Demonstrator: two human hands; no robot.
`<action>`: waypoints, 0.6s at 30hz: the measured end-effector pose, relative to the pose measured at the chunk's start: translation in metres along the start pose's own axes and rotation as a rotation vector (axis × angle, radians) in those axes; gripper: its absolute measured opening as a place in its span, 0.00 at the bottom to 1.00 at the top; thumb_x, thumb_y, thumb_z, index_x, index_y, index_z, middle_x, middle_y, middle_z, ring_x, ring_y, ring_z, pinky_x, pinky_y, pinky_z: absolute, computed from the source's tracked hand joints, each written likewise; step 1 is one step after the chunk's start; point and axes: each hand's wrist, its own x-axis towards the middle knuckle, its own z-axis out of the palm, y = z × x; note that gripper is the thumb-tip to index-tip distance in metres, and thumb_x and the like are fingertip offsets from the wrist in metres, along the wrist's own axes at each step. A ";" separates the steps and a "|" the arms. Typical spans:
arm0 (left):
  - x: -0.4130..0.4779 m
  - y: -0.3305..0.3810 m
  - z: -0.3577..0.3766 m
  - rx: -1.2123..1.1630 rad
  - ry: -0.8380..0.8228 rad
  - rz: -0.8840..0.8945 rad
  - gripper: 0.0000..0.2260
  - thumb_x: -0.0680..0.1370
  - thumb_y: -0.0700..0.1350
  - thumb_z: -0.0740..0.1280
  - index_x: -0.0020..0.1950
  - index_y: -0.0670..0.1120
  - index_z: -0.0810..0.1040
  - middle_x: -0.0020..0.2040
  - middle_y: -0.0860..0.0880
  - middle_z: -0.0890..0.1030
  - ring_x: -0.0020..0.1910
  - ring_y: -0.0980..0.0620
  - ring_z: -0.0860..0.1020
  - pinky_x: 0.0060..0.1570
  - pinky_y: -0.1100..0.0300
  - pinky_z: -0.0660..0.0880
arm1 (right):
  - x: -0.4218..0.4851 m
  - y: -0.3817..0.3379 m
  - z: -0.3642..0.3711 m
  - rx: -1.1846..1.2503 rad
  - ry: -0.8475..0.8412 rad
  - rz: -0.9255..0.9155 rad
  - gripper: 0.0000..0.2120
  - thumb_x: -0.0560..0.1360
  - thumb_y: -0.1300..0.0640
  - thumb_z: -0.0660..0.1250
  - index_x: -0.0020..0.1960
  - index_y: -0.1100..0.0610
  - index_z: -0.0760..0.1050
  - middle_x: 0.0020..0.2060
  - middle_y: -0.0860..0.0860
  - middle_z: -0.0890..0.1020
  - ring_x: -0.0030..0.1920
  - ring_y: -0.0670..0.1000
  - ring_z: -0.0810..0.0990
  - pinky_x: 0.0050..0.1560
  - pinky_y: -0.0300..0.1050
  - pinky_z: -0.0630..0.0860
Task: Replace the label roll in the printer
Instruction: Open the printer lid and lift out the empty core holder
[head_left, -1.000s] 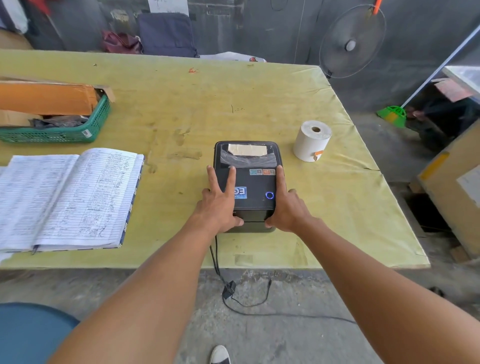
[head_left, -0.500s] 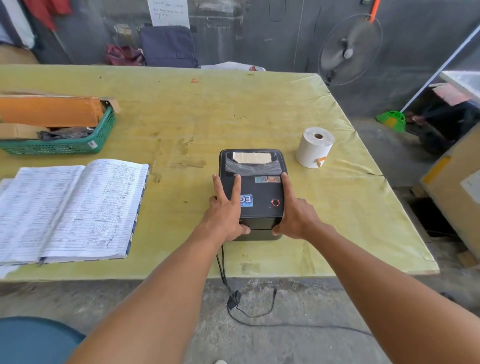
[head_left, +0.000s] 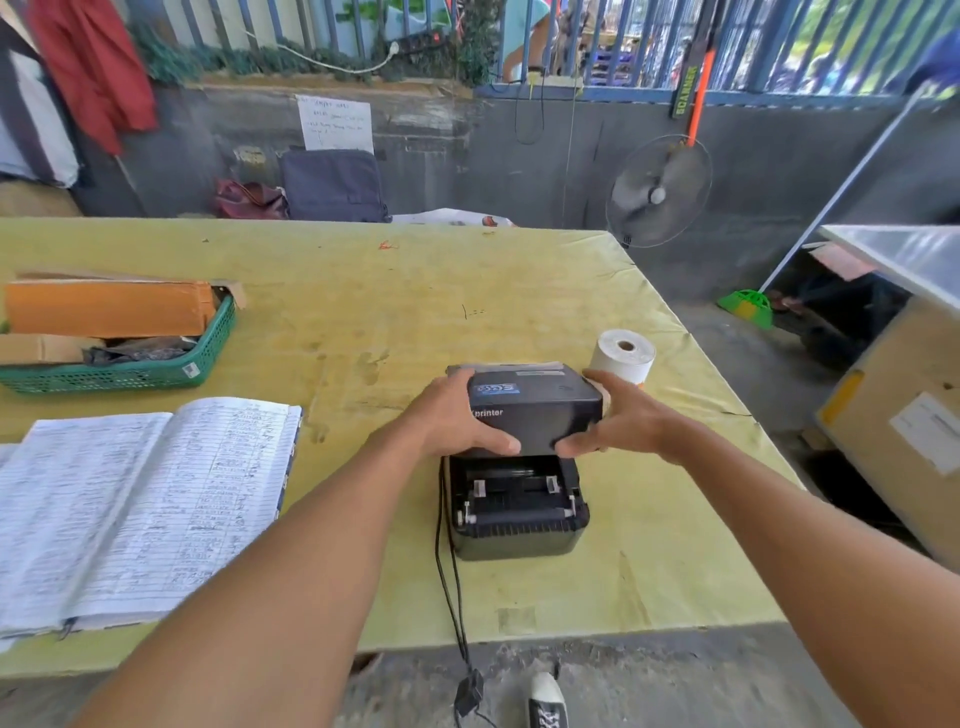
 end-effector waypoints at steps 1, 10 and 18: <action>0.005 0.001 -0.008 -0.070 0.017 -0.020 0.58 0.53 0.64 0.80 0.76 0.52 0.56 0.71 0.47 0.69 0.64 0.45 0.72 0.60 0.51 0.72 | 0.003 -0.005 -0.007 -0.005 0.008 0.015 0.52 0.58 0.47 0.85 0.75 0.49 0.62 0.53 0.49 0.80 0.42 0.48 0.83 0.36 0.41 0.80; 0.060 0.020 -0.021 -0.173 0.358 -0.187 0.40 0.74 0.72 0.52 0.69 0.39 0.65 0.61 0.41 0.76 0.53 0.44 0.75 0.45 0.53 0.68 | 0.072 -0.056 -0.034 0.096 0.121 0.127 0.39 0.71 0.29 0.65 0.67 0.59 0.70 0.59 0.55 0.78 0.53 0.58 0.81 0.59 0.61 0.78; 0.101 0.026 -0.034 -0.134 0.393 -0.230 0.36 0.77 0.69 0.49 0.63 0.38 0.71 0.57 0.40 0.78 0.49 0.43 0.77 0.39 0.54 0.67 | 0.108 -0.068 -0.051 0.119 0.068 0.167 0.34 0.74 0.30 0.62 0.68 0.55 0.69 0.61 0.51 0.73 0.44 0.53 0.82 0.53 0.54 0.78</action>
